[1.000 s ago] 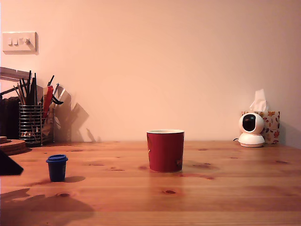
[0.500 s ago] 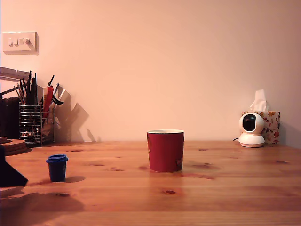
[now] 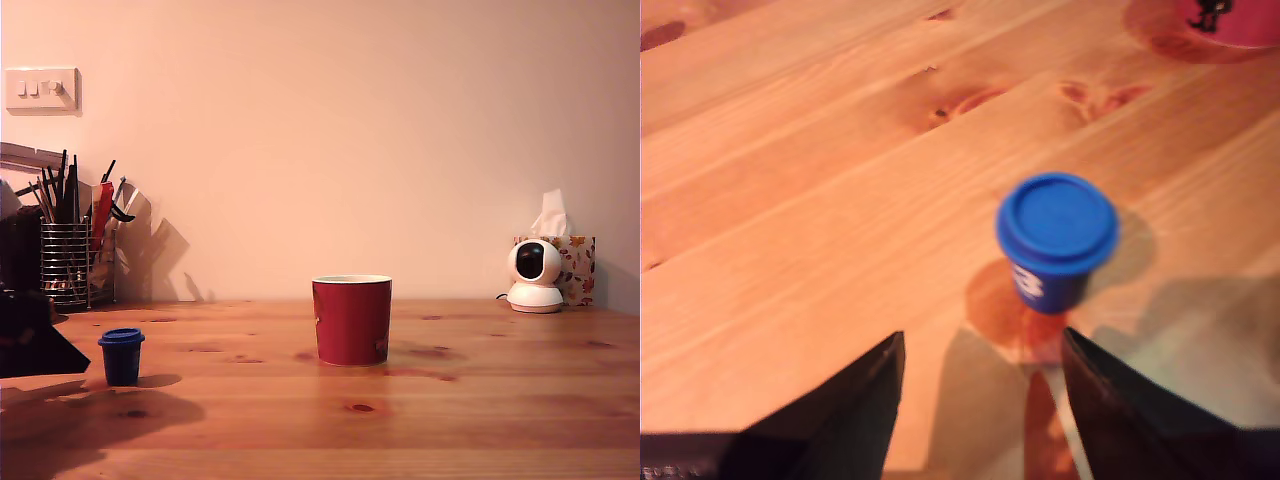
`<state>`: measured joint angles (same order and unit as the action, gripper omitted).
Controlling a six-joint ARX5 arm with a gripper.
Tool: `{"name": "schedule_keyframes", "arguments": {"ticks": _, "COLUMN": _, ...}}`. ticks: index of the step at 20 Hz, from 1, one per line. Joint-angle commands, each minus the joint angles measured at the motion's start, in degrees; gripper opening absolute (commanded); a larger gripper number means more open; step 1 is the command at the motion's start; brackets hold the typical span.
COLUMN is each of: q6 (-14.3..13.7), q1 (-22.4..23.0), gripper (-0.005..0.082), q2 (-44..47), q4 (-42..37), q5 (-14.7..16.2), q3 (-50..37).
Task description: Pick up the coffee capsules on the table and drop them inside the coffee cup
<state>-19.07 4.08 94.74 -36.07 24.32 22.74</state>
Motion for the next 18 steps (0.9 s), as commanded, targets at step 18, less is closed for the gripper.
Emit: {"name": "schedule_keyframes", "arguments": {"ticks": 18, "q6": -1.75, "q1": 1.36, "gripper": 0.0450, "q2": 6.88, "q4": 3.65, "q5": 3.15, "q3": 6.64}}
